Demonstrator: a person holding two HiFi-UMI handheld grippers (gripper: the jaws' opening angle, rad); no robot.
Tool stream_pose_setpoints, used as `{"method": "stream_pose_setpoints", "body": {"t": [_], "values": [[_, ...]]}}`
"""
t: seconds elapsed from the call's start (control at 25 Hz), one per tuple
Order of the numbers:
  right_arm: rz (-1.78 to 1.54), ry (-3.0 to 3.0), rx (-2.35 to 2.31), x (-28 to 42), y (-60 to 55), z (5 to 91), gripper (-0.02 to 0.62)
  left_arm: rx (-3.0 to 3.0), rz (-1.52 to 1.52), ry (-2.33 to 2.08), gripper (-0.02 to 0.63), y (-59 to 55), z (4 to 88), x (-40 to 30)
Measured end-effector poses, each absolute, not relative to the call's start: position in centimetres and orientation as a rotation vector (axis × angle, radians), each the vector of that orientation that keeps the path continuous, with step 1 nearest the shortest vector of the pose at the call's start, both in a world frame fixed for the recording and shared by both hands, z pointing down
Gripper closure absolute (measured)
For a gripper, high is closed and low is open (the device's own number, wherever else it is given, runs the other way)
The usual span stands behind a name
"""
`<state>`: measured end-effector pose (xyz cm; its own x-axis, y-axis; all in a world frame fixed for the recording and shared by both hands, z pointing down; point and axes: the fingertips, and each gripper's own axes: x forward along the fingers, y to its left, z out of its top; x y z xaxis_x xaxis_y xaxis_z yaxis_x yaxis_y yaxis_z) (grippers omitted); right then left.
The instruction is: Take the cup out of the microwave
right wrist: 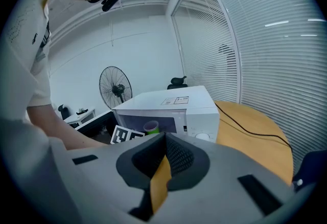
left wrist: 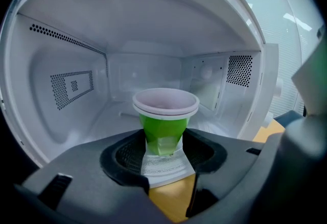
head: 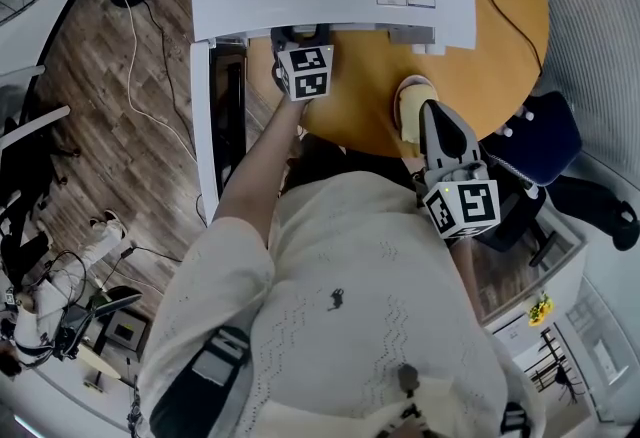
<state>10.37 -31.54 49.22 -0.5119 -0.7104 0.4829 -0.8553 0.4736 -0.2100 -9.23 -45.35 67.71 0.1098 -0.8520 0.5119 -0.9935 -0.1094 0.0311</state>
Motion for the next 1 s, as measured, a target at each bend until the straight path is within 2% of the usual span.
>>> {"method": "stream_pose_setpoints", "body": {"t": [1.0], "values": [[0.614, -2.432, 1.308, 9.2, -29.6, 48.6, 0.586, 2.088, 0.575, -1.770, 0.357, -42.0, 65.9, -8.6]]}}
